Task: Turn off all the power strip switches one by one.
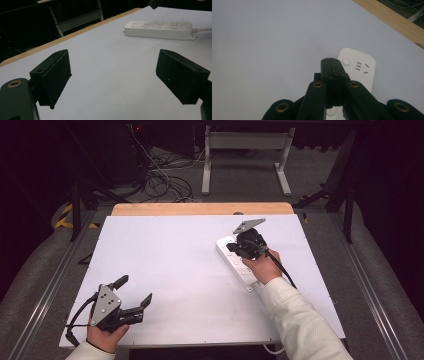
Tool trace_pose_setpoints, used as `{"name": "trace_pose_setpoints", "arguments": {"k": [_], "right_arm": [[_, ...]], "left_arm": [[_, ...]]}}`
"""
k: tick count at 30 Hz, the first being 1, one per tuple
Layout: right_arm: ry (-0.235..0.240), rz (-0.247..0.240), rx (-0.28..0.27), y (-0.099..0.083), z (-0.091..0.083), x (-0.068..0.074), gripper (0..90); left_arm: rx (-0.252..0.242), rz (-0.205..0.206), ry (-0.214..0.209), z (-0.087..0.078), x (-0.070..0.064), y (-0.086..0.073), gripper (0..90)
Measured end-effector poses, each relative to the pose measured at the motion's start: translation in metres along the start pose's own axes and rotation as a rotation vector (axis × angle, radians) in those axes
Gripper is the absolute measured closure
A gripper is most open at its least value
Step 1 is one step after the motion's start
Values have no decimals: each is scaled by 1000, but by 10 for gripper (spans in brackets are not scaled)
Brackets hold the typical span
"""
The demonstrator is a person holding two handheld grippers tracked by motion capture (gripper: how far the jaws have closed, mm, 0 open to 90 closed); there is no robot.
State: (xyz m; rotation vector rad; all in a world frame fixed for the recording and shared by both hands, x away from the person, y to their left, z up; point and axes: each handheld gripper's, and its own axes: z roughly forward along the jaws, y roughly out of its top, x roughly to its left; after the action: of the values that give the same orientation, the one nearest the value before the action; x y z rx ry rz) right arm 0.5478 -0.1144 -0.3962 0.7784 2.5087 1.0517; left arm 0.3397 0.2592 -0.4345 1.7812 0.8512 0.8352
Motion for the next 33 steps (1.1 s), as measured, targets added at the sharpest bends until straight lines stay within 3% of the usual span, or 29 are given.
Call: {"name": "trace_pose_setpoints", "arguments": {"k": [8, 16, 21, 33], "right_arm": [[2, 15, 20, -3, 11, -6, 900], [2, -9, 51, -5, 26, -13, 900], [-6, 21, 68, -9, 34, -21, 900], [7, 49, 103, -13, 47, -24, 900]], "left_arm": [[0, 1, 0, 0, 0, 0, 132], [6, -1, -2, 1, 1, 0, 132], [6, -1, -3, 1, 1, 0, 132], [7, -3, -2, 1, 1, -1, 133]]}}
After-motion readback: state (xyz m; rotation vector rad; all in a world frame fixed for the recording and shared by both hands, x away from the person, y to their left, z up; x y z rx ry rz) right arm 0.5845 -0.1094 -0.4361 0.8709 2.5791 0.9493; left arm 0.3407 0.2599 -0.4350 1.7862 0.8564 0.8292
